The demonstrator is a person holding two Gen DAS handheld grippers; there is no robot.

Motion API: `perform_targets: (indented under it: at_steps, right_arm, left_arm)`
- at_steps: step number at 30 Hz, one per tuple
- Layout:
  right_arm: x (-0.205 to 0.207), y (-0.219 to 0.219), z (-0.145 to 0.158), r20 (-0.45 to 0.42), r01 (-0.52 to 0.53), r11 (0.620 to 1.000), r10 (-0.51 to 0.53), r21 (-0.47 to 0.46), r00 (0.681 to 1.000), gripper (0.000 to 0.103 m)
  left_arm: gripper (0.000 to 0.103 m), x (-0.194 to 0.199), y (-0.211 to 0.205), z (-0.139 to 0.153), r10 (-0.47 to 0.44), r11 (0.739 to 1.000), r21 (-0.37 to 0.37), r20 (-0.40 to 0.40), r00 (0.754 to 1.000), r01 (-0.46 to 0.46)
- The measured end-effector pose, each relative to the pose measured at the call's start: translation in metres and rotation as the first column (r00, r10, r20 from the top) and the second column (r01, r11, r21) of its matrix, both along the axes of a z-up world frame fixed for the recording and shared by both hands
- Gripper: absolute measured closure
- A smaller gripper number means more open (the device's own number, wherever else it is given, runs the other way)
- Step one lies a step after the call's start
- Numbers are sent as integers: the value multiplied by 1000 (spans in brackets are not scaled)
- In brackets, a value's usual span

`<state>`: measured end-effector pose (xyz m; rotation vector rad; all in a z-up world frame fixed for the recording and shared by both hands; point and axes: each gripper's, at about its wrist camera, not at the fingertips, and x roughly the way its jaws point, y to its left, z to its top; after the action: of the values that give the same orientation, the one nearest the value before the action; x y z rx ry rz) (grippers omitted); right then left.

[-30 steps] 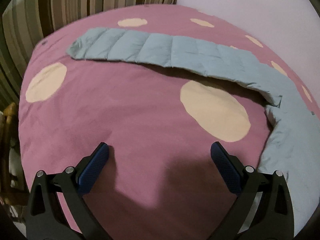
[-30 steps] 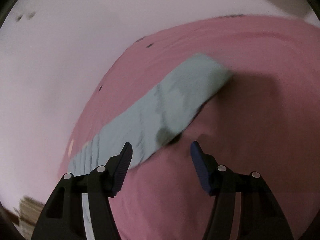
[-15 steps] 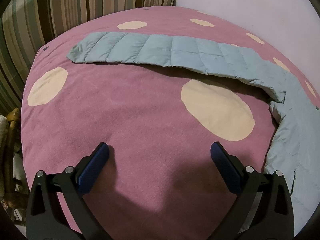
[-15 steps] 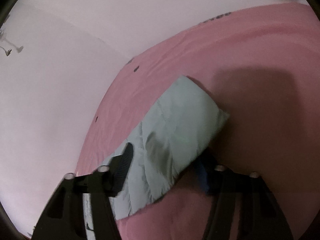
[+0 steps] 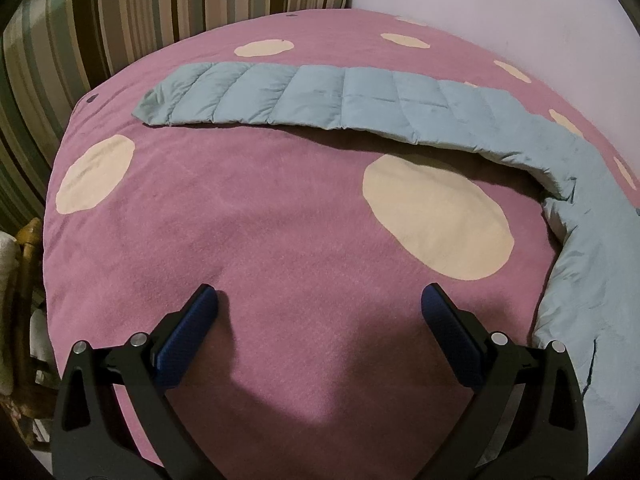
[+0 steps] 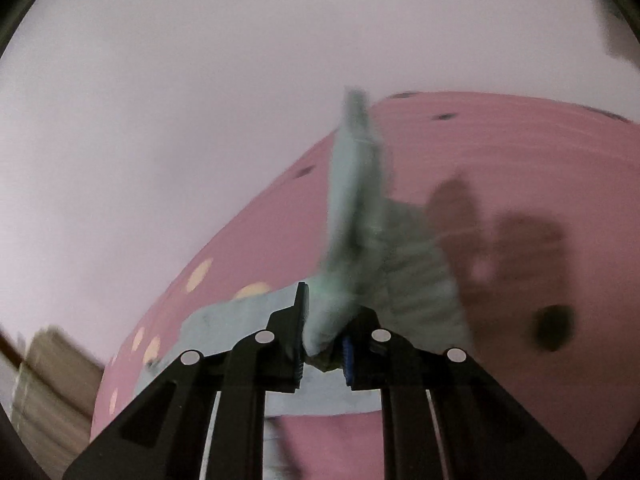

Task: Fold large clothes
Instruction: 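Lay the sleeve across the jacket back and open the right tool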

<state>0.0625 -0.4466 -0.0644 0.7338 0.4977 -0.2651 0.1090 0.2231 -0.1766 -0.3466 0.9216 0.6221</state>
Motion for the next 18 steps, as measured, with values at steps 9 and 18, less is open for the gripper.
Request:
perform_targets:
  at_steps: [9, 18]
  right_arm:
    - [87, 157, 16, -87, -357, 929, 349, -100, 933, 89]
    - [127, 257, -15, -245, -569, 806, 525, -166, 815, 89]
  left_arm:
    - [2, 1, -3, 0, 1, 1000, 6, -8, 1000, -1]
    - [2, 2, -2, -1, 1, 1000, 5, -7, 1000, -1]
